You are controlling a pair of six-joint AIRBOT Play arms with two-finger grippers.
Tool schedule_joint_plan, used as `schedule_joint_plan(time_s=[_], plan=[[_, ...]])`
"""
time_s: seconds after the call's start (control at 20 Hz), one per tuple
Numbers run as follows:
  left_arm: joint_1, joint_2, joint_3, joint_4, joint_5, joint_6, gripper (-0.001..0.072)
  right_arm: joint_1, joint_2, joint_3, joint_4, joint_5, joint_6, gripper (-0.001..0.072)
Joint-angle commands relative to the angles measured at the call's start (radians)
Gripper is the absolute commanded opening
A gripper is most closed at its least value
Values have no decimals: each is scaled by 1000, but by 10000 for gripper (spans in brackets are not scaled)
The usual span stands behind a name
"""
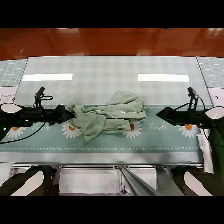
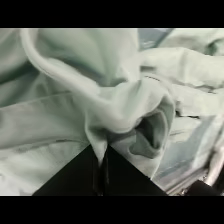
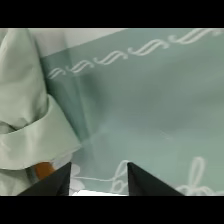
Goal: Fold the shirts.
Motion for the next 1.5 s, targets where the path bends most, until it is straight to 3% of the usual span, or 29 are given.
schedule_joint_plan(time_s=[0.0,0.2,0.45,0.55,0.6,0.65,0.7,0.75,0.85,0.95,1.05,1.3,1.45], plan=[[-5,-43,-15,-133,-11,147,22,60,-113,-6,166,-23,-77,411],[-6,-43,-15,-122,-9,147,23,60,-227,-6,360,41,-180,410],[-6,-43,-15,-123,-7,146,23,155,-368,101,378,10,-200,410],[-6,-43,-15,-123,-7,146,23,209,-410,163,374,-37,-161,384],[-6,-43,-15,-123,-7,146,23,226,-431,192,375,-41,-152,300],[-6,-43,-15,-123,-7,146,23,237,-444,214,372,-31,-161,93],[-6,-43,-14,-123,-7,146,23,244,-446,234,370,-19,-179,24],[-5,-43,-5,-123,-14,146,23,243,-441,261,360,13,-183,23],[19,-26,68,-142,-97,187,23,229,-402,361,243,85,-182,23],[54,47,187,-234,-148,248,23,201,-332,524,26,155,-83,23],[86,112,372,-240,-107,202,22,164,-244,759,-134,175,21,23],[93,132,901,-178,-124,90,22,164,-143,1401,-229,301,26,23],[95,171,1106,-61,-161,36,22,163,-48,1574,-349,351,55,23]])
